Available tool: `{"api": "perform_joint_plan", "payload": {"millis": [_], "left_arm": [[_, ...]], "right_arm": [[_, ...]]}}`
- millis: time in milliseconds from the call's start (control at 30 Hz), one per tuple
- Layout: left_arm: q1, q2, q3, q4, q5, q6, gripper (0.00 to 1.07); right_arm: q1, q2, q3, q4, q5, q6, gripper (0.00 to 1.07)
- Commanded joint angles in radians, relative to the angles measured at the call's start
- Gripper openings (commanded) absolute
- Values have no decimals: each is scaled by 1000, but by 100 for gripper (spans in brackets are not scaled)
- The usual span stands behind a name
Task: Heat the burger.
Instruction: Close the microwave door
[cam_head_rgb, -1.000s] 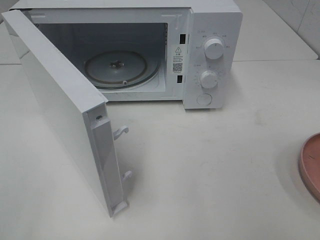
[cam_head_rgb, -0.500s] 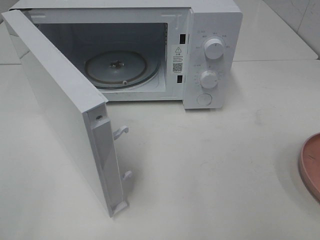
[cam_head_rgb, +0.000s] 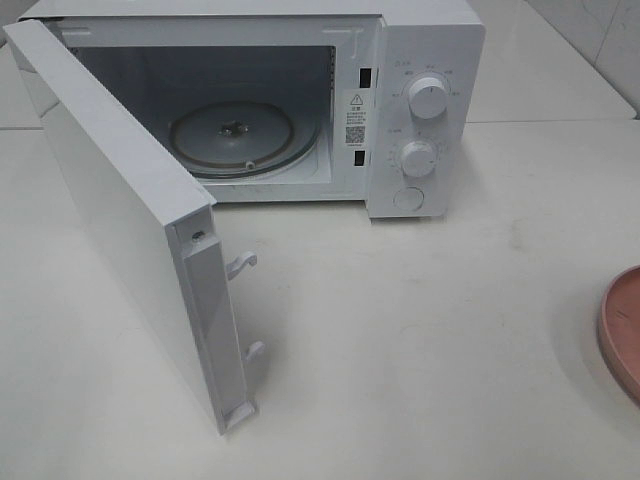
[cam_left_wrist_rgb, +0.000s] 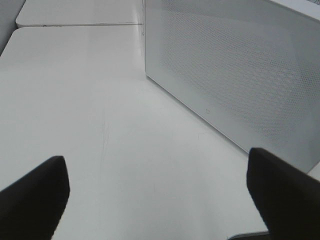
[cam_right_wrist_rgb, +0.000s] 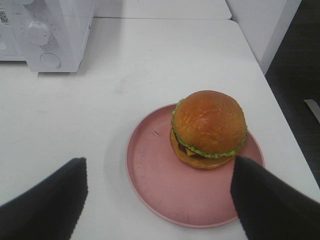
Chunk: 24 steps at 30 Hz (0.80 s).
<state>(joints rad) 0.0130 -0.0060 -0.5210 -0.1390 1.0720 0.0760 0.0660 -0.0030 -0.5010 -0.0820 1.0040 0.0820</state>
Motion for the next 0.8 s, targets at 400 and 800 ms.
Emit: {"api": "perform_joint_plan", "payload": {"millis": [400,800], "left_arm": [[3,-3,4,0,2,-2,88],[3,-3,-14,-22,-32,-2,88]], "right_arm": [[-5,-33,2,-4,-9,-10,76],[-5,-33,2,-4,-9,-10,76]]}}
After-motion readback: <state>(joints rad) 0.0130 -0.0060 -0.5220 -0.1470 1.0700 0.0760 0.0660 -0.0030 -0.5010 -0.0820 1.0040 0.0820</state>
